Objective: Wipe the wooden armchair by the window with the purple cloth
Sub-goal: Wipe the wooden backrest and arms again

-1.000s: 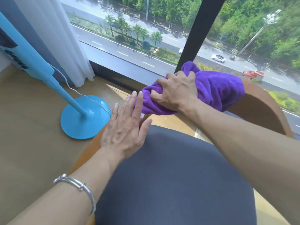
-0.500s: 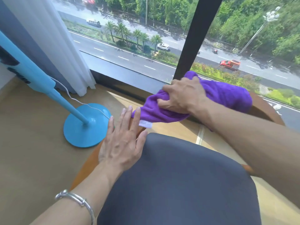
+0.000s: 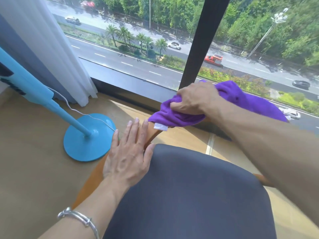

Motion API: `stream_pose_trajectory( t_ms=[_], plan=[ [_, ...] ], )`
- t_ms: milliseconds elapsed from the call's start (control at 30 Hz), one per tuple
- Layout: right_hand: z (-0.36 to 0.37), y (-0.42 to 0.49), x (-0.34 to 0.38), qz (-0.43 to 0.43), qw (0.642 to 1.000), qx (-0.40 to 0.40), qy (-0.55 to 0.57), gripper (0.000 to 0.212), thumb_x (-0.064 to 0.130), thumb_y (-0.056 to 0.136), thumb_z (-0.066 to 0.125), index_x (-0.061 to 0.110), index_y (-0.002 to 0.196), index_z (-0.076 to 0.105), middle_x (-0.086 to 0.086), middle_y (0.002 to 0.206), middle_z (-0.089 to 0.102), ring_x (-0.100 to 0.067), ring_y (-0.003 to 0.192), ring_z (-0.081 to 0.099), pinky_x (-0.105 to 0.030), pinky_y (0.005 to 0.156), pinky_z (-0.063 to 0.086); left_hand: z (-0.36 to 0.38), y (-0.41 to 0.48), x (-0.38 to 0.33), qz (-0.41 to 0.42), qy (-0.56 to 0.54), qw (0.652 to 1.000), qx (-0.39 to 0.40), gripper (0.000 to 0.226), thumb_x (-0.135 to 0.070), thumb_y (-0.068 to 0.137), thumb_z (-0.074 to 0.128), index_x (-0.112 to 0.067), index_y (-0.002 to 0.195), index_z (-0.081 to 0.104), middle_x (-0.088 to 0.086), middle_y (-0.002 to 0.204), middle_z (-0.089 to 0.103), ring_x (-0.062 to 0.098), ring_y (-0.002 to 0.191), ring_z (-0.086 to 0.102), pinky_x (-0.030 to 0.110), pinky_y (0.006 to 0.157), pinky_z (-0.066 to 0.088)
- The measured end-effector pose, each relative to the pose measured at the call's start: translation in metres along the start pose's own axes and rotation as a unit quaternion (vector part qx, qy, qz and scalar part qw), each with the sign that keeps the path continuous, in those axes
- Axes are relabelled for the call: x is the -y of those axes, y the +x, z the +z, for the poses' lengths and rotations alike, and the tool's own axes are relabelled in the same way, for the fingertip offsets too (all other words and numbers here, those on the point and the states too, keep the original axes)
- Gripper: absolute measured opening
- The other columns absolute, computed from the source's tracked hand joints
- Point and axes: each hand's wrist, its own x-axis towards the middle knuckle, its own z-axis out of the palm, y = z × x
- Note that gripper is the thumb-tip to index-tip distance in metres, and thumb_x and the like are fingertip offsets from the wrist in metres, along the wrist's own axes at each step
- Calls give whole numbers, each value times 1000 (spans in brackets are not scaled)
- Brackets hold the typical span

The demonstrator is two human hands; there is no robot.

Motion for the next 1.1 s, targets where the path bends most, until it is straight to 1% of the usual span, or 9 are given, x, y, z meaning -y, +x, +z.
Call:
stream_pose_trajectory(
  t_ms=[133,267,367,433,533,633,767,967,1100],
  plan=[
    [7,3,58,-74,997,-10,34,40,60,88,31,29,92,56,-8,113,66,-29,103,59,-40,78,31,3,0,1,-8,0,1000,-3,66,-46,93,22,-9,147,25,11,149,34,25,137,34,43,110,21],
    [15,1,59,-86,994,-46,47,43,63,88,29,27,89,52,-7,104,67,-29,96,59,-41,77,30,1,1,1,-12,6,1000,-5,66,-46,93,22,-9,147,25,12,149,34,26,136,35,40,107,16],
    [14,-5,27,-49,996,-76,16,47,62,87,31,27,99,60,-7,104,67,-29,97,60,-41,77,30,0,0,-2,-16,9,1000,-2,63,-45,93,23,-13,146,28,11,149,35,26,135,37,44,108,24],
    [11,-12,-8,4,996,-83,10,46,61,86,32,27,95,61,-8,104,67,-29,96,60,-40,78,32,-1,0,-4,-18,14,1000,6,62,-46,92,24,-14,145,30,12,148,37,27,134,39,49,105,32],
    [8,-29,-66,119,989,-78,45,44,59,86,30,22,82,54,-11,99,67,-30,85,55,-40,81,38,-2,-1,-4,-14,20,1000,14,62,-47,91,23,-17,145,31,12,148,36,28,135,36,51,105,32],
    [14,-45,-88,185,977,-88,67,47,59,87,29,22,94,58,-14,103,66,-32,89,58,-42,83,40,-2,0,-5,-18,21,999,17,63,-49,90,21,-19,144,31,12,148,34,27,135,34,52,106,30],
    [19,-49,-78,198,970,-133,50,46,57,88,33,20,100,59,-16,103,64,-34,92,56,-44,80,31,-3,-2,-3,-19,20,999,27,66,-52,89,18,-21,146,25,11,151,29,26,139,29,52,108,26],
    [23,-52,-66,173,970,-169,26,51,61,87,35,23,107,61,-15,110,61,-34,104,54,-49,92,33,-5,1,-7,-9,24,998,50,71,-55,87,11,-20,148,19,9,155,20,26,142,20,54,110,21],
    [19,-56,-69,142,979,-142,32,52,64,86,34,26,111,58,-14,110,60,-34,103,55,-48,90,34,-10,17,-25,30,25,998,59,71,-54,86,5,-20,147,19,6,157,14,22,144,13,56,110,16]
  ],
)
